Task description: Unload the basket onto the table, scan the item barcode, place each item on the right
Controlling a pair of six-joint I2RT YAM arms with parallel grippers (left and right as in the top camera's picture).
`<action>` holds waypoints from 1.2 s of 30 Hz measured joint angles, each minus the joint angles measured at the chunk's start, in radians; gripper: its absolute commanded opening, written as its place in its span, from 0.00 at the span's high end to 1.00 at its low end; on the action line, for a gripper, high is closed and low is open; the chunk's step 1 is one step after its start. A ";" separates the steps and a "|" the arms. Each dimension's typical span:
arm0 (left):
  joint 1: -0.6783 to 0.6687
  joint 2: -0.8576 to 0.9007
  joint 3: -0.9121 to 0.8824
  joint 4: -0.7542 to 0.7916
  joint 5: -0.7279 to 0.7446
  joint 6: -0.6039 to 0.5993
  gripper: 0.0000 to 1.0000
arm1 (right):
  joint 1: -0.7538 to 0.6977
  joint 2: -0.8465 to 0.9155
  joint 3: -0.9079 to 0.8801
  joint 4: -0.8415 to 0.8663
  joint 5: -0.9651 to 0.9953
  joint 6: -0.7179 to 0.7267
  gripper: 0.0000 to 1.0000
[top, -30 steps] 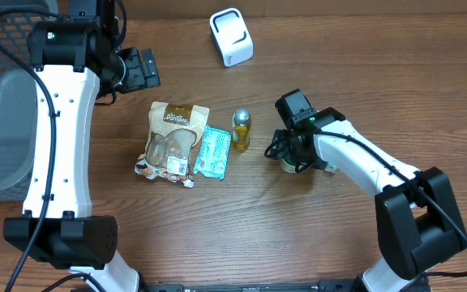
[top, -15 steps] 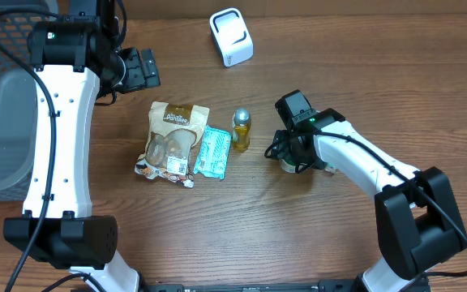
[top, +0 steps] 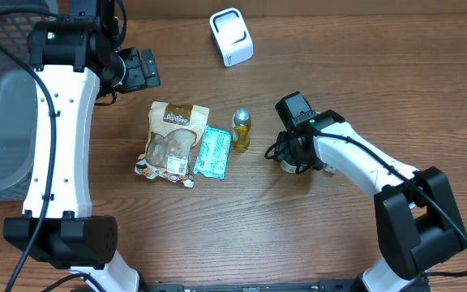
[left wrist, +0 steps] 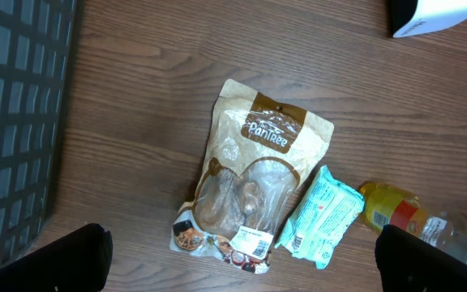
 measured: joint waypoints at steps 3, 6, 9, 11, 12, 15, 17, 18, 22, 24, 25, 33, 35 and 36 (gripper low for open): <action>0.000 0.000 0.000 0.000 0.000 0.000 0.00 | 0.000 0.000 0.004 -0.025 0.001 -0.003 0.38; 0.000 0.000 0.000 0.000 0.000 0.000 0.00 | 0.000 0.000 0.021 -0.085 0.000 -0.003 0.45; 0.000 0.000 0.000 0.000 0.000 0.000 0.00 | 0.000 0.000 0.056 -0.143 0.000 -0.003 0.46; 0.000 0.000 0.000 0.000 0.000 0.000 0.00 | 0.000 0.000 0.089 -0.175 0.000 -0.003 0.46; 0.000 0.000 0.000 0.000 0.000 0.000 0.00 | 0.000 0.000 0.101 -0.185 0.001 -0.003 0.46; 0.000 0.000 0.000 0.000 0.000 0.000 0.01 | 0.000 0.000 0.122 -0.192 0.000 -0.003 0.46; 0.000 0.000 0.000 0.000 0.000 0.000 0.00 | 0.000 0.000 0.123 -0.198 -0.005 -0.003 0.47; 0.000 0.000 0.000 0.000 0.000 0.000 0.00 | 0.000 0.000 0.123 -0.206 -0.014 -0.003 0.47; 0.000 0.000 0.000 0.000 0.000 0.000 0.00 | 0.000 0.001 0.146 -0.263 -0.063 -0.027 0.50; 0.000 0.000 0.000 0.000 0.000 0.000 0.01 | 0.000 0.001 0.178 -0.319 -0.095 -0.038 0.50; 0.000 0.000 0.000 0.000 0.000 0.000 0.00 | 0.000 0.001 0.192 -0.341 -0.108 -0.040 0.50; 0.000 0.000 0.000 0.000 0.000 0.000 0.00 | 0.000 0.001 0.253 -0.518 -0.307 -0.050 0.52; 0.000 0.000 0.000 0.000 0.000 0.000 0.00 | 0.000 0.001 0.253 -0.554 -0.358 -0.052 0.53; 0.000 0.000 0.000 0.000 0.000 0.000 0.01 | 0.000 0.001 0.253 -0.568 -0.387 -0.052 0.53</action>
